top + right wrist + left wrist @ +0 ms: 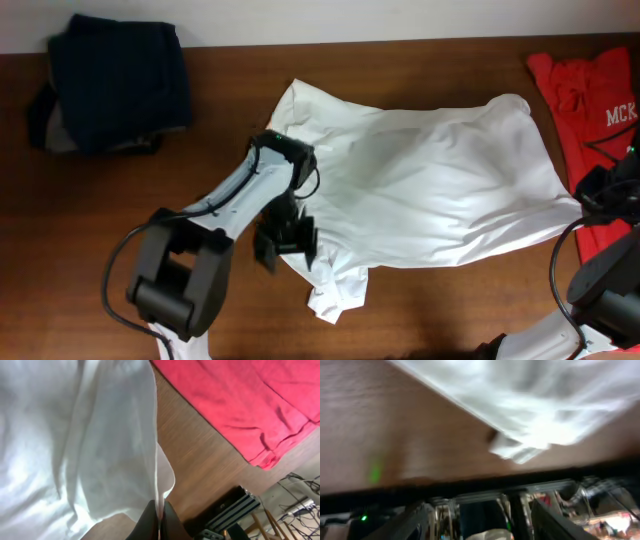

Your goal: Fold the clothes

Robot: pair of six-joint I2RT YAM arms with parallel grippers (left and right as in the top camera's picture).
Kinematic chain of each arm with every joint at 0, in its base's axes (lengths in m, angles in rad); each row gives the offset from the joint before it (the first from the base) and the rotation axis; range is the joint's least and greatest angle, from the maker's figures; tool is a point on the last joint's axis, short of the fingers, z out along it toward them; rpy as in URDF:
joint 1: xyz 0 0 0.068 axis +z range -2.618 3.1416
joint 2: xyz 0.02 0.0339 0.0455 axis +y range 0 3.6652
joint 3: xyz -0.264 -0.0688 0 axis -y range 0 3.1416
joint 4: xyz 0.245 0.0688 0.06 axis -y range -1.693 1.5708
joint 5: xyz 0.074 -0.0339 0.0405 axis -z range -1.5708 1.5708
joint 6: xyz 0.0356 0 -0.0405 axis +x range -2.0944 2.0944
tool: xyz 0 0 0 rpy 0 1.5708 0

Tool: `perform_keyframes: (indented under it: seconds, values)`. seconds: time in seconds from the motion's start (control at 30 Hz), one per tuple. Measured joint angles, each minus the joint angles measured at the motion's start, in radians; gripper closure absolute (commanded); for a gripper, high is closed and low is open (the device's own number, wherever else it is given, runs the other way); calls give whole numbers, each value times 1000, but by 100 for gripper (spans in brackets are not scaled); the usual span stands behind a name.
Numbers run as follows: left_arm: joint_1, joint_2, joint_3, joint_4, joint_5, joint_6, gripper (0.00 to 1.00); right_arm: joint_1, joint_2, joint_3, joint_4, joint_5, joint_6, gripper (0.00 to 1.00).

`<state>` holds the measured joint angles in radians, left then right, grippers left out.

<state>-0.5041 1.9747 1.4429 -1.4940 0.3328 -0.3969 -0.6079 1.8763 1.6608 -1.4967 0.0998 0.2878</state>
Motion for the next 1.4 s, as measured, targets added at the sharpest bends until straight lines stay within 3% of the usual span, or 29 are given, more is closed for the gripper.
perform_keyframes:
  seconds: [0.13, 0.2, 0.27, 0.3, 0.33, 0.37, 0.4, 0.57, 0.67, 0.83, 0.93, 1.17, 1.4]
  values:
    - [19, -1, -203, 240, -72, -111, 34, 1, 0, 0, 0, -11, 0, 96]
    - [19, -2, -235, 383, -91, -158, 34, 1, 0, 0, 3, -13, 0, 96]
    - [19, -3, -239, 433, -127, -210, 34, 1, 0, 0, 4, -14, 0, 96]
    - [18, -8, -239, 448, -136, -224, 40, 1, 0, 0, 4, -14, 0, 96]
    - [18, -11, -239, 459, -144, -231, 55, 1, 0, 0, 4, -14, 0, 96]
    - [18, -13, -240, 464, -147, -237, 83, 1, 0, 0, 4, -14, 1, 96]
    - [18, -18, -242, 476, -155, -239, 99, 1, 0, 0, 4, -14, 0, 96]
    - [24, -21, -235, 454, -151, -237, 100, 1, 0, 0, -4, -14, 0, 96]
    - [149, -35, -219, 346, -178, -224, 100, 1, 0, 0, -18, -15, 0, 96]
    - [322, -267, -210, 335, -182, -156, 100, 1, 0, 0, -38, -25, 0, 96]
    - [360, -325, -209, 349, -184, -140, 99, 1, 0, 0, -35, -47, 0, 96]
    - [336, -327, -209, 772, -203, -119, 99, 83, 0, 0, 118, -68, 1, 96]
    - [325, -245, -208, 1053, -253, -119, 99, 87, 0, 0, 238, -63, 0, 96]
